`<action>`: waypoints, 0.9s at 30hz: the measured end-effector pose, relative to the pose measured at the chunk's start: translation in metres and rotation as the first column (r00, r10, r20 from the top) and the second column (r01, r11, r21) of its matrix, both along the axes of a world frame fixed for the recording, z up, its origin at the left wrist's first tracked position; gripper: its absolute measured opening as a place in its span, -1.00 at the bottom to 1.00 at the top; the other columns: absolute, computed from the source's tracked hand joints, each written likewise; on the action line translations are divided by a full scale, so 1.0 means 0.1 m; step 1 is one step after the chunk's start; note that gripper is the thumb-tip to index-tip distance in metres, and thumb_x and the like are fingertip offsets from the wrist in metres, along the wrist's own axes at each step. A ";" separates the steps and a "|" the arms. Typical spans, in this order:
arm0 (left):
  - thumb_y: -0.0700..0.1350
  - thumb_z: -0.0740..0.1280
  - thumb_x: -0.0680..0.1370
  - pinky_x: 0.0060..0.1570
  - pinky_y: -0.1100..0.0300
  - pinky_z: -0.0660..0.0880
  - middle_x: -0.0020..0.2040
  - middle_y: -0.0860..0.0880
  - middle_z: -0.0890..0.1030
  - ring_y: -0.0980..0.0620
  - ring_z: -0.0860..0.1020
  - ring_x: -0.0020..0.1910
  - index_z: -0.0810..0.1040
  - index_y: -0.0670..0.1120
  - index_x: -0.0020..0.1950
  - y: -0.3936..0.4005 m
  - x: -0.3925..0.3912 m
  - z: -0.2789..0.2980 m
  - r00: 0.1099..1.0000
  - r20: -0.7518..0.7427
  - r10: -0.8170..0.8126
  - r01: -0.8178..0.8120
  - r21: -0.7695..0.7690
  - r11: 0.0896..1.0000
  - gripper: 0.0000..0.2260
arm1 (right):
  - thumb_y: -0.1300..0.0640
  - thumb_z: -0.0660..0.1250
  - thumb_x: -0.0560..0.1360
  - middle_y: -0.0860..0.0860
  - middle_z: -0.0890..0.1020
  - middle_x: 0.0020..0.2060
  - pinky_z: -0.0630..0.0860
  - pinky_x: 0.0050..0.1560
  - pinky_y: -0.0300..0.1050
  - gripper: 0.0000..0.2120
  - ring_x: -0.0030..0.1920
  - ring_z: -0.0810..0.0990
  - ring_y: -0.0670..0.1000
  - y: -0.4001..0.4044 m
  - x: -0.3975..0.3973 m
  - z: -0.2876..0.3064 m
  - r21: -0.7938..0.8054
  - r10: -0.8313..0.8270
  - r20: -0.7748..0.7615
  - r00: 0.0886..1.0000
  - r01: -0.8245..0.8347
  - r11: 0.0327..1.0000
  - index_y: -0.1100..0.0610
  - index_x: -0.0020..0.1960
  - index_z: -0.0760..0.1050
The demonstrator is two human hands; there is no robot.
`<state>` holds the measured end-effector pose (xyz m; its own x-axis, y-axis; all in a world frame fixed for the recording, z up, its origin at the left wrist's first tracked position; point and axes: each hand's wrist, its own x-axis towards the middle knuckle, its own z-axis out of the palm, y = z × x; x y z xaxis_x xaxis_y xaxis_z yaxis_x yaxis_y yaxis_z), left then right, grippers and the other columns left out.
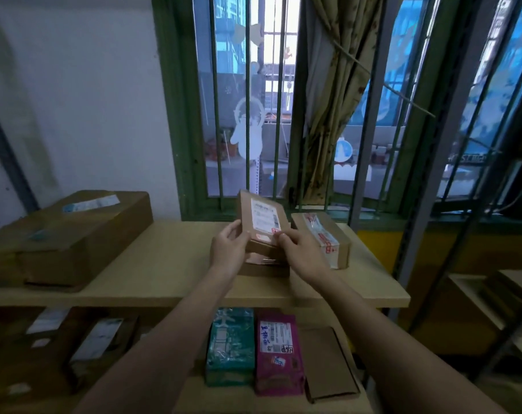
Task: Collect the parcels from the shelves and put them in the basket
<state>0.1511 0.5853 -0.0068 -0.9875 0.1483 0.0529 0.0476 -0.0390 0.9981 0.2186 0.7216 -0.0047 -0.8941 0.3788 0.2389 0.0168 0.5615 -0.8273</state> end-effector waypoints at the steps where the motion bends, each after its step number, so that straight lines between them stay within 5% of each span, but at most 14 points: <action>1: -0.22 0.32 0.62 -0.19 0.21 0.61 0.24 -0.03 0.62 -0.02 0.65 0.06 0.47 -0.09 0.43 -0.01 0.02 0.04 1.000 0.022 0.013 -0.015 0.069 0.998 -0.63 | 0.07 0.16 0.67 -0.05 0.59 0.08 0.57 0.08 -0.09 -0.74 0.09 0.58 -0.03 0.01 0.00 0.03 -0.049 -0.022 -0.029 0.999 0.020 0.999 0.05 0.26 0.55; 5: -0.23 0.36 0.59 0.04 0.06 0.65 0.19 -0.11 0.64 -0.05 0.67 0.08 0.43 -0.05 0.46 -0.15 0.03 0.14 0.998 0.065 -0.008 -0.010 0.265 0.964 -0.57 | 0.06 0.22 0.65 -0.07 0.53 0.18 0.44 -0.21 -0.30 -0.68 -0.01 0.54 -0.11 0.05 0.01 0.17 -0.214 -0.105 -0.115 0.988 0.078 0.974 0.01 0.39 0.39; 11: -0.23 0.41 0.54 0.21 -0.11 0.57 0.22 -0.13 0.66 -0.10 0.67 0.12 0.32 0.01 0.54 -0.48 0.06 0.16 0.982 0.002 -0.188 0.178 0.315 0.932 -0.41 | 0.11 0.24 0.65 0.07 0.63 0.12 0.65 -0.15 -0.15 -0.61 0.03 0.68 0.02 0.00 0.01 0.29 -0.518 0.018 -0.158 0.987 -0.099 0.850 -0.01 0.46 0.31; 15: -0.23 0.36 0.56 0.15 -0.15 0.58 0.27 -0.09 0.63 -0.11 0.67 0.13 0.28 0.12 0.54 -0.70 0.09 0.12 0.966 -0.040 -0.254 0.257 0.237 0.937 -0.40 | 0.15 0.24 0.65 0.08 0.64 0.10 0.67 -0.09 -0.05 -0.67 0.03 0.69 0.05 -0.08 0.16 0.19 -0.507 0.106 -0.213 0.971 -0.202 0.838 -0.05 0.38 0.36; 19: -0.13 0.45 0.43 0.16 -0.21 0.57 0.31 -0.03 0.61 -0.06 0.64 0.20 0.14 0.25 0.58 -0.92 0.13 0.16 0.951 -0.091 -0.296 0.306 0.116 0.945 -0.18 | 0.16 0.30 0.61 0.02 0.64 0.08 0.64 0.06 0.19 -0.68 0.10 0.66 0.08 -0.08 0.29 0.03 -0.473 0.180 -0.190 0.965 -0.250 0.845 -0.15 0.28 0.45; 27: -0.19 0.44 0.44 0.06 -0.16 0.63 0.23 0.01 0.66 -0.02 0.64 0.20 0.11 0.36 0.53 -1.15 0.21 0.22 0.928 -0.163 -0.334 0.340 0.009 0.940 -0.16 | -0.03 0.27 0.59 0.04 0.67 0.09 0.67 -0.19 0.14 -0.77 -0.01 0.72 0.12 -0.13 0.43 0.08 -0.463 0.239 -0.222 0.945 -0.318 0.828 -0.04 0.23 0.50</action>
<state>0.1725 0.4708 0.0149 -0.8584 0.4658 0.2146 0.1809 -0.1167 0.9766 0.2620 0.7090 0.0032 -0.9481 0.2213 0.2284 -0.2232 0.0486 -0.9736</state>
